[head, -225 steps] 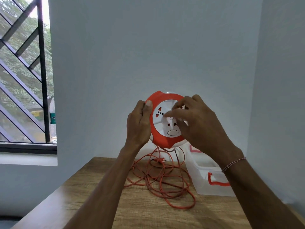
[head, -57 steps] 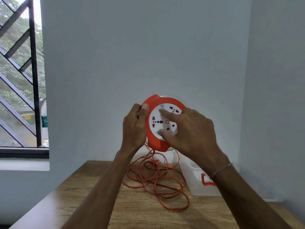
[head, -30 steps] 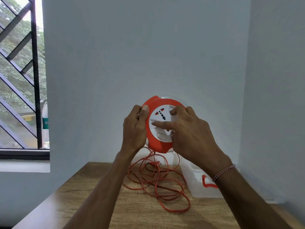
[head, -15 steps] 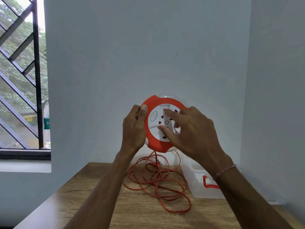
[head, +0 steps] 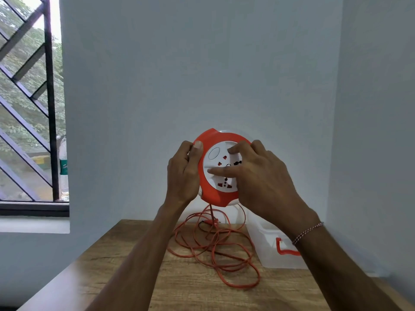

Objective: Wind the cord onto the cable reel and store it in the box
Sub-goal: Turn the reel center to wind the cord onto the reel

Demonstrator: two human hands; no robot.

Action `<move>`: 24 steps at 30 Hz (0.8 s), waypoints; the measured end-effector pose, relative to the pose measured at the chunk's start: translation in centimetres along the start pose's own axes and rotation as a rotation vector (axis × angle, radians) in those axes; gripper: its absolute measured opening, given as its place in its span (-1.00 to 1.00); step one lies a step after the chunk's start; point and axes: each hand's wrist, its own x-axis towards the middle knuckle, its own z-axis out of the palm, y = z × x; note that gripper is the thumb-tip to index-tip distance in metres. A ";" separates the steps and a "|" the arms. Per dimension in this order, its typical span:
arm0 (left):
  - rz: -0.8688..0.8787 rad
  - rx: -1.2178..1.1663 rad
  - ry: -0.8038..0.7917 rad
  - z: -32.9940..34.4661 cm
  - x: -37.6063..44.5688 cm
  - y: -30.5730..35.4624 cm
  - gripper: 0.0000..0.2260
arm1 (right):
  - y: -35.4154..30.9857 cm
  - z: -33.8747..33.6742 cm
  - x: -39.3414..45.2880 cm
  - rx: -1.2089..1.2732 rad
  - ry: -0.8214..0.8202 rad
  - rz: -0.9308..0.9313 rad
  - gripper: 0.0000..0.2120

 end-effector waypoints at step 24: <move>0.030 -0.049 0.024 0.1 0.2 -0.2 -0.78 | 0.8 -0.8 0.4 0.216 -0.039 -0.111 -0.52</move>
